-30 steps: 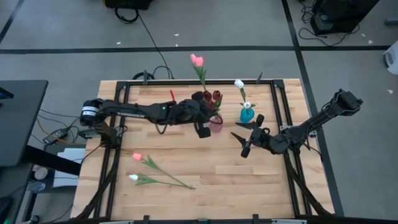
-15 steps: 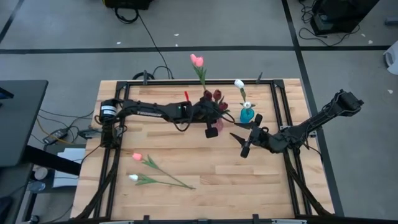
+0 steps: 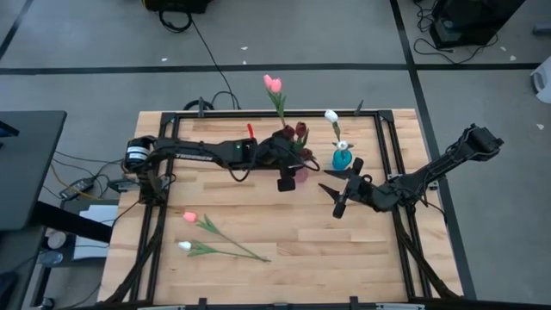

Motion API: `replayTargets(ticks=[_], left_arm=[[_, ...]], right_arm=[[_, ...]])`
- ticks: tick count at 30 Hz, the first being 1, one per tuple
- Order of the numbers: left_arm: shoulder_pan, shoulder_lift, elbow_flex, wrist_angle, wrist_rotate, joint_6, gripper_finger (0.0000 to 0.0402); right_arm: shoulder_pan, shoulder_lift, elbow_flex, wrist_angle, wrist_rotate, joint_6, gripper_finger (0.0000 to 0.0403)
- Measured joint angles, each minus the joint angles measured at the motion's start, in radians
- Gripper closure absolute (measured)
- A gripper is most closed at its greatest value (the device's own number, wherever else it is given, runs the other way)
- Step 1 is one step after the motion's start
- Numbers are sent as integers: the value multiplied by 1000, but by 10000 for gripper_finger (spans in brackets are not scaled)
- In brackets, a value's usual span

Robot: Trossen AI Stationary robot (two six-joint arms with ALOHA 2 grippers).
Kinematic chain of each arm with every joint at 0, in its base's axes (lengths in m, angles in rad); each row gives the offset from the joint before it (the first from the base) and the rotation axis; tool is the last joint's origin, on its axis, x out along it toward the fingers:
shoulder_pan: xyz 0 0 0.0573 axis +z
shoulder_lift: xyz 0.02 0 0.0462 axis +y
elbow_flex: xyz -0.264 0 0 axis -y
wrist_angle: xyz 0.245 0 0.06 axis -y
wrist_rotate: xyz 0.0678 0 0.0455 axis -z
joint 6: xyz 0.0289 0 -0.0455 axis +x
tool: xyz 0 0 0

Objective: Sort flowers into vase by color
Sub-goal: Move the pink vase to the top left of the table

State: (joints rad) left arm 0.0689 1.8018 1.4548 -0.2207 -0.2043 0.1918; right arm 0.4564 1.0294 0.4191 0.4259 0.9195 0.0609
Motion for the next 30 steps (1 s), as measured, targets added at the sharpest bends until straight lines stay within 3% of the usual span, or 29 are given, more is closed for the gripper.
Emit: replayTargets(ticks=[6, 10, 16, 25, 30], left_arm=[[-40, -62, -43, -5, -5, 41, 220], [-77, -146, -159, 76, -56, 53, 220], [-156, -309, -372, 69, -149, 17, 221], [-265, -468, -530, 66, -190, -121, 221], [-288, -441, -646, 280, -193, -198, 221]], right_arm=[[7, 0, 0, -8, -4, 16, 190], [25, 0, 0, -9, 1, 16, 192], [39, 0, 0, -9, -4, 19, 192], [-51, 48, 1, -15, -155, 98, 192], [-106, 132, 14, 1, -214, 98, 193]])
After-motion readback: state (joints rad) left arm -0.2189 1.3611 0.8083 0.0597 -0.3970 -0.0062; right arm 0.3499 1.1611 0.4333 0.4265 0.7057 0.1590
